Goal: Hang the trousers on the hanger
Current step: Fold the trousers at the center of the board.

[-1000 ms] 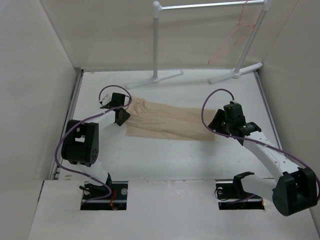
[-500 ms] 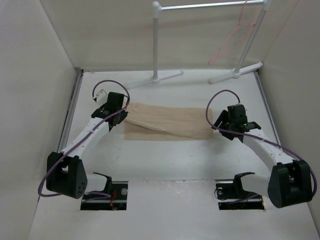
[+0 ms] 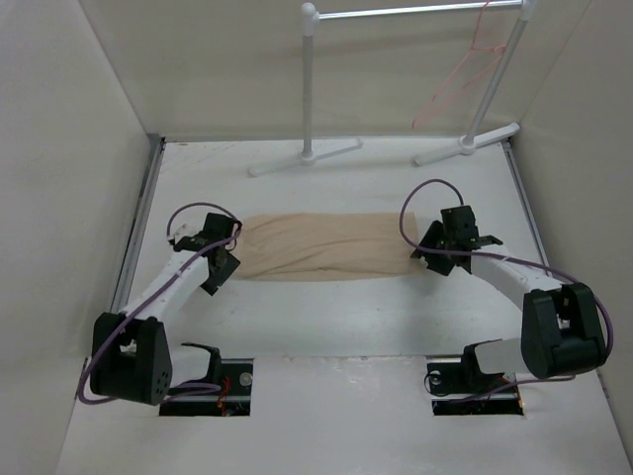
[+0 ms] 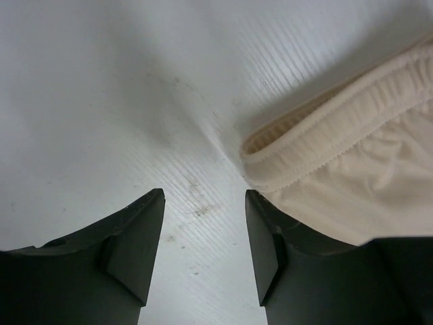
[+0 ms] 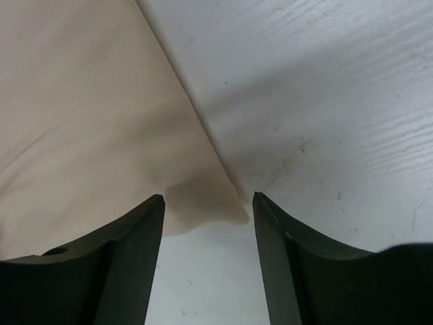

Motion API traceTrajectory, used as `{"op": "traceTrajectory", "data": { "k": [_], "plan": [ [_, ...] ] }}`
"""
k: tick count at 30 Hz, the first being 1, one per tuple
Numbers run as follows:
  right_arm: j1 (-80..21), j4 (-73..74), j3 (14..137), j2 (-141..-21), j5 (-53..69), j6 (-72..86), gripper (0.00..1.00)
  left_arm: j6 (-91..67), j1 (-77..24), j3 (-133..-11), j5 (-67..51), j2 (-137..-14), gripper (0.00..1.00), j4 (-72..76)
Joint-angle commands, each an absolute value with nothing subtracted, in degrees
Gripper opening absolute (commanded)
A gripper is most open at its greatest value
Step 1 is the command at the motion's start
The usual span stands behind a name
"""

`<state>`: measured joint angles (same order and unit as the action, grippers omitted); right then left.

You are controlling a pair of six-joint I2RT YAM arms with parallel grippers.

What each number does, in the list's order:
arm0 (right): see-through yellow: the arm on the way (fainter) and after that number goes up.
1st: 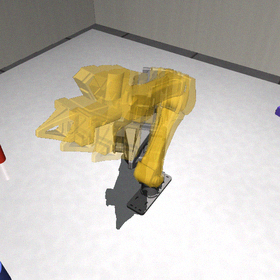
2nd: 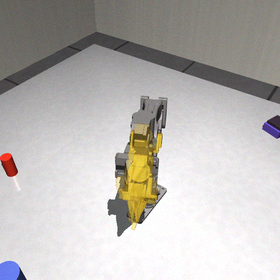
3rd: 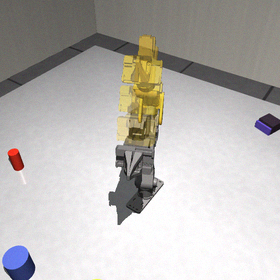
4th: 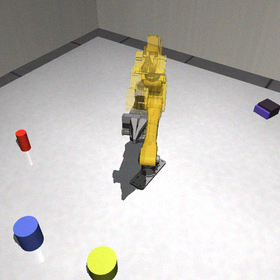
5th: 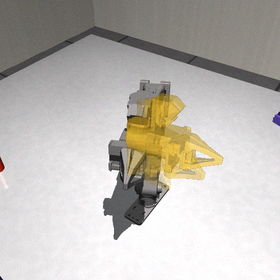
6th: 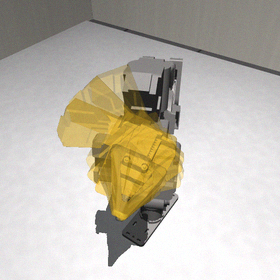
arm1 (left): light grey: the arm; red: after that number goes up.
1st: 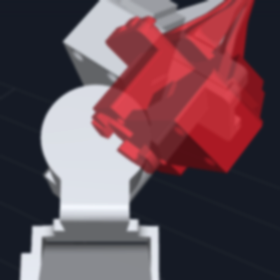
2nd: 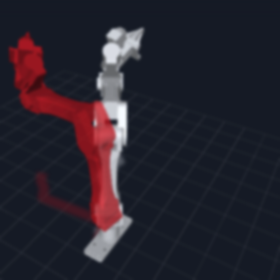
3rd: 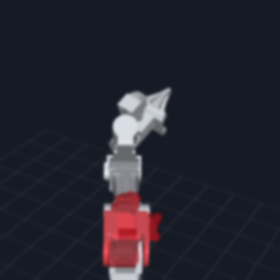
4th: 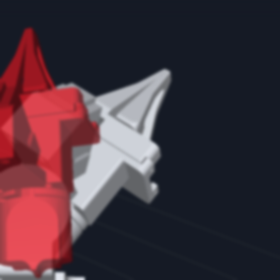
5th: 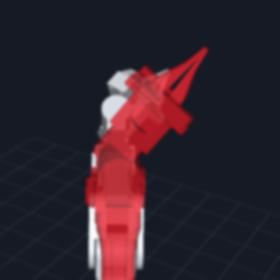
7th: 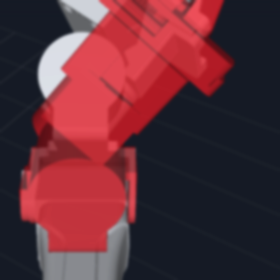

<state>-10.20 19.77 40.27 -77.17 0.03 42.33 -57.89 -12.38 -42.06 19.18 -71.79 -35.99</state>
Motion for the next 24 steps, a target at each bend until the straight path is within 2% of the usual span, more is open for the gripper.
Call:
{"op": "traceTrajectory", "data": {
  "k": [1, 4, 7, 10, 15, 24],
  "plan": [
    [-10.59, 15.65, 42.01, -77.87, 1.23, 43.50, 0.59, -56.17, -10.06, -45.60, 20.83, -65.49, 0.50, -39.99],
    [-10.68, 15.56, 41.75, -78.31, 1.23, 43.59, 0.53, -53.88, -13.38, -52.27, 20.75, -68.80, 0.49, -37.54],
    [-10.68, 15.73, 41.31, -78.40, 1.32, 44.03, 0.53, -53.44, -19.36, -59.92, 16.89, -78.45, 0.49, -32.36],
    [-10.42, 15.73, 40.43, -78.66, 1.93, 44.38, 0.52, -53.35, -20.52, -63.36, 12.15, -87.60, 0.49, -24.46],
    [-9.71, 14.68, 39.02, -79.01, 2.90, 45.26, 0.33, -53.53, -16.40, -62.93, 9.93, -97.55, 0.48, -16.97],
    [-12.34, 15.12, 41.83, -82.17, 3.25, 46.14, 0.21, -51.60, -8.66, -56.60, 13.88, -95.54, 0.47, -14.06]
  ]
}}
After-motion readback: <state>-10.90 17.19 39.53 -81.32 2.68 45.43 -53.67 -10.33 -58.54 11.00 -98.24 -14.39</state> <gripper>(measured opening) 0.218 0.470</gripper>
